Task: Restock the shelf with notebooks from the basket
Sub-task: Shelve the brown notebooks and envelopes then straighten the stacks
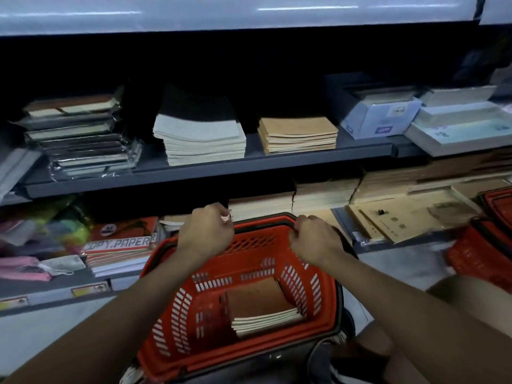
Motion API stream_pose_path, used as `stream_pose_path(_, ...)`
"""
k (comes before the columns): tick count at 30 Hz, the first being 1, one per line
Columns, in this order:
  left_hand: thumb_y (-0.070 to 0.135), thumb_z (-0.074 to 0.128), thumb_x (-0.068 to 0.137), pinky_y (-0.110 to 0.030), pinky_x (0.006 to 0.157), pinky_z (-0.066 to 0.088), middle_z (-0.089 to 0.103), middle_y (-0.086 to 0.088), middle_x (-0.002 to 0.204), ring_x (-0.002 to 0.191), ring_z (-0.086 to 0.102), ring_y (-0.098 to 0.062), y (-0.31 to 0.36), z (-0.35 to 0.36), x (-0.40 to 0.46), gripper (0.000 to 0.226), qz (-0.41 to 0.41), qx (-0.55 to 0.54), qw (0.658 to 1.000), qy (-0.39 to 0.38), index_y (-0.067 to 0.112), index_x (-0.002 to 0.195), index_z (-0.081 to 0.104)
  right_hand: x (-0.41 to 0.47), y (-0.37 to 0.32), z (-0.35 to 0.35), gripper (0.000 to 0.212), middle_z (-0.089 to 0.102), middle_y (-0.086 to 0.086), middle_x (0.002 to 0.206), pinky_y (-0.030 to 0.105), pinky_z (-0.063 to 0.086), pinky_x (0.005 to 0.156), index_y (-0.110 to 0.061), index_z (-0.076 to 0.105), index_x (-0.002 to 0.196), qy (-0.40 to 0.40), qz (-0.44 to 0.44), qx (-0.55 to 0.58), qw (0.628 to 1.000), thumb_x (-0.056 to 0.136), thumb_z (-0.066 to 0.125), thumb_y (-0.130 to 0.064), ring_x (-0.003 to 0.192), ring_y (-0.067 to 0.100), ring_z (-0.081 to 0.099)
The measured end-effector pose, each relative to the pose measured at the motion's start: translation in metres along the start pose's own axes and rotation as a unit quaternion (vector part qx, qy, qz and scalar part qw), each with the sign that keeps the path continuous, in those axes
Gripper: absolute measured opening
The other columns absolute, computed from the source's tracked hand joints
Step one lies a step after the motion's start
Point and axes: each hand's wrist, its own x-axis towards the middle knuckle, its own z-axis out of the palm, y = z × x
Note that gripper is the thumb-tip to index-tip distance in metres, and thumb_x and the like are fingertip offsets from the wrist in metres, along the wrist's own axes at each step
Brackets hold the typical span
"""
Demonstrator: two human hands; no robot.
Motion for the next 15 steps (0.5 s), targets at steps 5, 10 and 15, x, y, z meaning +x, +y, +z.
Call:
stream_pose_path(5,0.033,0.05,0.07,-0.039,0.086,0.06,0.077,-0.009,0.103,0.1,0.072,-0.033,-0.039,0.053,-0.015,0.04,-0.069,0.001,0.992,-0.101,0.027,0.099,0.076,-0.012,0.002,0.059,0.03,0.061,0.004,0.071,0.025,0.041,0.049,-0.014,0.065,0.082,-0.158,0.026,-0.01,0.987,0.096,0.055,-0.039,0.064,0.026,0.064)
stream_pose_path(10,0.032,0.056,0.068,-0.034,0.088,0.06,0.078,-0.008,0.104,0.1,0.074,-0.028,-0.081,0.108,-0.026,0.042,-0.163,-0.04,0.968,-0.186,0.025,0.102,0.079,-0.014,0.001,0.109,0.04,0.073,0.015,0.115,0.036,0.057,0.085,-0.013,0.073,0.111,-0.242,0.069,-0.007,0.968,0.091,0.054,-0.041,0.108,0.035,0.07)
stream_pose_path(15,0.029,0.048,0.064,-0.036,0.052,0.063,0.076,-0.003,0.077,0.057,0.075,-0.021,-0.117,0.165,-0.033,0.039,-0.269,-0.117,0.918,-0.266,0.014,0.087,0.075,-0.012,0.004,0.152,0.045,0.069,0.016,0.129,0.035,0.054,0.096,-0.009,0.07,0.122,-0.335,0.105,0.007,0.936,0.091,0.053,-0.037,0.119,0.034,0.066)
